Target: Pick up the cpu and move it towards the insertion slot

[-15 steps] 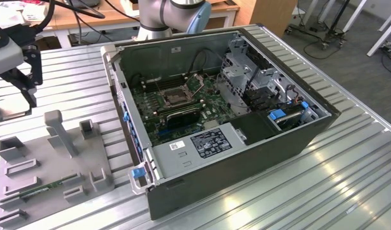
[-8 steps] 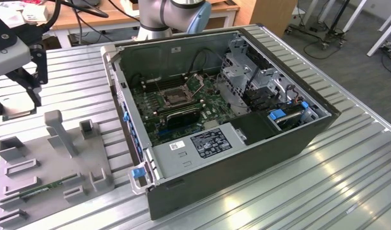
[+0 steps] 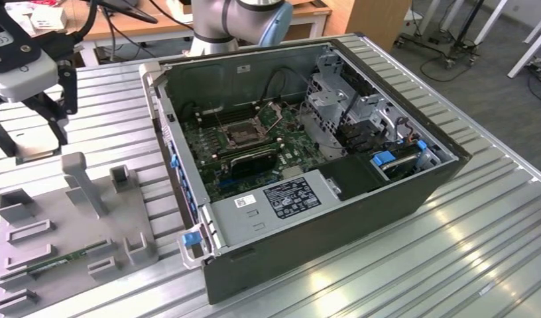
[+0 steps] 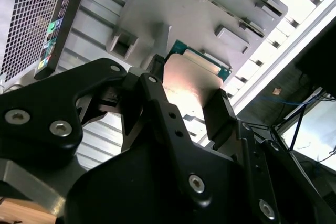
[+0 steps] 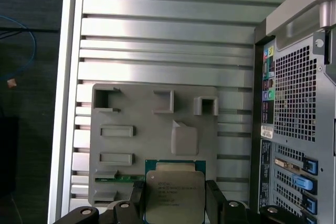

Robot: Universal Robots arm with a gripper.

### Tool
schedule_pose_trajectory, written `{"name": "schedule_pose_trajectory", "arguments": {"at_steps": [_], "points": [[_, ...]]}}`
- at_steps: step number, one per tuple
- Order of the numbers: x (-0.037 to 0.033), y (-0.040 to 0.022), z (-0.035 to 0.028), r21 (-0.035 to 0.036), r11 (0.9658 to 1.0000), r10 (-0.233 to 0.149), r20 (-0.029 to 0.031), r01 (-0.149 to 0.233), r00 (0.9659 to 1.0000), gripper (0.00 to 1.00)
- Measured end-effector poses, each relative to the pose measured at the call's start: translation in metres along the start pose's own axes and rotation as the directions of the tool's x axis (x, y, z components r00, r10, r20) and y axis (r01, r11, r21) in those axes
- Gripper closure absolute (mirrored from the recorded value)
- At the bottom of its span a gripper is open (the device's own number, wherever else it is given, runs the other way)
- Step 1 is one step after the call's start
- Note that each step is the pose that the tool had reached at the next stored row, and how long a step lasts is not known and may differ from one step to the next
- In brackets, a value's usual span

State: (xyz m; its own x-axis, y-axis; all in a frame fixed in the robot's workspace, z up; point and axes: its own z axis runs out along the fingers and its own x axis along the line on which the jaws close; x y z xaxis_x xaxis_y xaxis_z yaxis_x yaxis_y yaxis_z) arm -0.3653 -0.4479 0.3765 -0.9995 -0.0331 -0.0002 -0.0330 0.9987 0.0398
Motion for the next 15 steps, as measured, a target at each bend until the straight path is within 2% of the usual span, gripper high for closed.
{"name": "schedule_pose_trajectory", "arguments": {"at_steps": [15], "points": [[-0.0246,-0.0008,-0.0001,0.0001,1.0000,0.000,-0.0001,0.000,1.0000,0.45]]}}
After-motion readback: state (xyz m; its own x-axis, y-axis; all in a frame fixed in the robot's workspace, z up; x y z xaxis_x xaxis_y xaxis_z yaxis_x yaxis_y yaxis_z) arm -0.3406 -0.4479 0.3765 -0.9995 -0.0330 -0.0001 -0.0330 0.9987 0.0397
